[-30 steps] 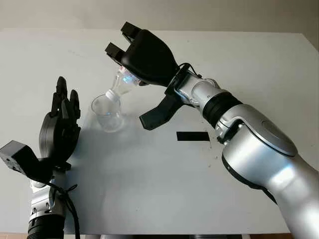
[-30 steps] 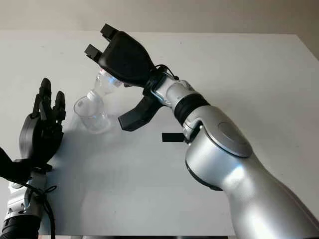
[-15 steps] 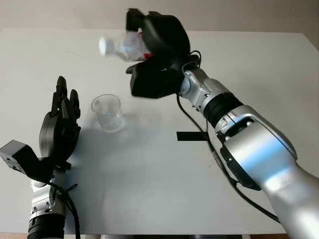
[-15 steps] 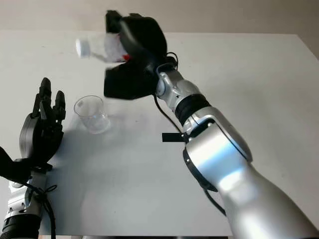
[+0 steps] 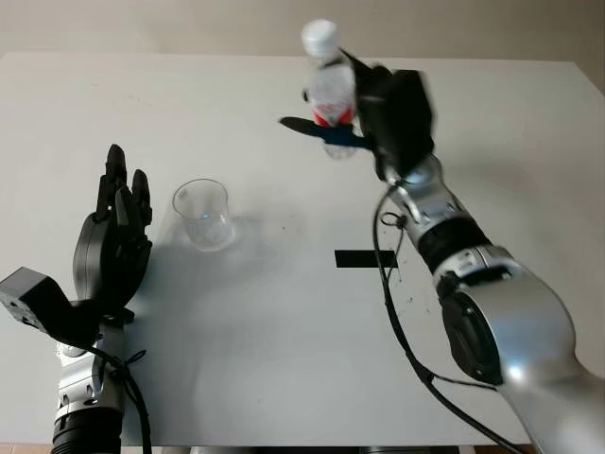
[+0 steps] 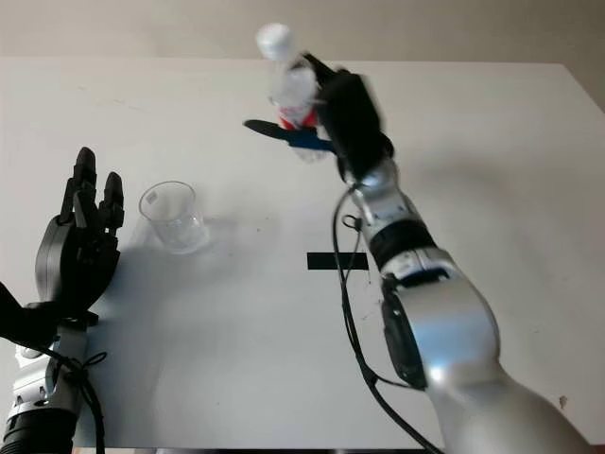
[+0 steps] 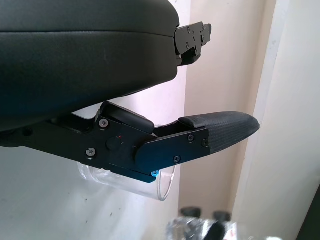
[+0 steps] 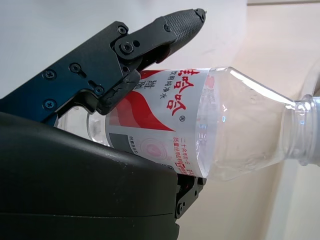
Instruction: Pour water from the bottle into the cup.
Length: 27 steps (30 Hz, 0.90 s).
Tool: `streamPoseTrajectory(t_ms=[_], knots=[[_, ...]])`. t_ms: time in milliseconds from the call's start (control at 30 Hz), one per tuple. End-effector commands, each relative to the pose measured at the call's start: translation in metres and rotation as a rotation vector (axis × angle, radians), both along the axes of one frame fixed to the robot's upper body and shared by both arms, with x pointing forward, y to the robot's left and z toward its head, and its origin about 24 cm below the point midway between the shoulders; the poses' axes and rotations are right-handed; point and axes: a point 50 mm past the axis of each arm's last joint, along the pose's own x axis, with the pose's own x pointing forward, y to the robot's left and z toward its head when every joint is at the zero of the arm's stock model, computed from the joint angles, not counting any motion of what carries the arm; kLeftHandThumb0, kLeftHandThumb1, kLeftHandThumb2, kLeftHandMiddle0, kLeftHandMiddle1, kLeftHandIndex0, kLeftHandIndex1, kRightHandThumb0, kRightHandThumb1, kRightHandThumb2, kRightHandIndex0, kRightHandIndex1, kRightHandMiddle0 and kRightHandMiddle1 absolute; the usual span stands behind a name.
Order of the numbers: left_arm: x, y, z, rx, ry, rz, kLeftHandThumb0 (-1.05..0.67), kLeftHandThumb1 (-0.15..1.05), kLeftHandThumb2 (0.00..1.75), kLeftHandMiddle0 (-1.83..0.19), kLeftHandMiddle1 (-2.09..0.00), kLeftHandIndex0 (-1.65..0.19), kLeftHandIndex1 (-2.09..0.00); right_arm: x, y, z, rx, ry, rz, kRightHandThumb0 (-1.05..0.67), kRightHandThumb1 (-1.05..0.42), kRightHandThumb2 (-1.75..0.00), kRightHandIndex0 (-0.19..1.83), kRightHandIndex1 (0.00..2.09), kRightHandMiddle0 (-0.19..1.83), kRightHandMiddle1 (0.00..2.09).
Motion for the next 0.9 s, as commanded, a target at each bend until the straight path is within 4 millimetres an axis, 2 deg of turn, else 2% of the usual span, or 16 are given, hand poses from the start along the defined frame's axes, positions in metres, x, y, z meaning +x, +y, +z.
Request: streamPoseTrajectory(t_ms=[0,100,267,367,533,667,867], knots=[[-0.009,-0.001,-0.024,-0.034,0.089,0.006,-0.81,1.05,0.67,0.19,0.0,0.19,0.0,-0.006,-0.009,0.0,0.012,-0.021,-0.002,-0.2,-1.05,-0.35,1.39,2.09,1.13,2.09],[-0.009,0.0,-0.024,-0.038,0.089,0.006,-0.81,1.05,0.68,0.19,0.0,0.19,0.0,-0.014,-0.015,-0.008,0.045,0.028,-0.002,-0.19,-1.05,-0.36,1.37,2.09,1.09,2.09],[-0.008,0.0,-0.023,-0.039,0.085,0.0,-0.81,1.05,0.68,0.19,0.0,0.19,0.0,-0.031,-0.028,-0.018,0.06,0.035,0.015,-0.15,-1.05,-0.4,1.46,2.09,0.9,2.09],[-0.009,0.001,-0.022,-0.039,0.087,0.002,-0.81,1.05,0.69,0.19,0.0,0.19,0.0,-0.041,-0.034,-0.021,0.06,0.043,0.012,-0.17,-1.05,-0.39,1.42,2.09,0.84,2.09],[-0.011,0.002,-0.022,-0.032,0.088,0.003,-0.82,1.05,0.69,0.19,0.0,0.19,0.0,-0.058,-0.038,-0.023,0.094,0.055,-0.016,-0.18,-1.05,-0.4,1.44,2.09,0.87,2.09],[-0.012,0.002,-0.022,-0.04,0.092,0.0,-0.81,1.05,0.69,0.19,0.0,0.19,0.0,-0.07,-0.038,-0.026,0.126,0.066,-0.035,-0.2,-1.05,-0.4,1.44,2.09,1.0,2.09],[-0.014,0.003,-0.022,-0.036,0.099,0.0,-0.81,1.05,0.69,0.19,0.0,0.19,0.0,-0.082,-0.036,-0.03,0.155,0.08,-0.05,-0.21,-1.05,-0.42,1.42,2.09,1.02,2.09]])
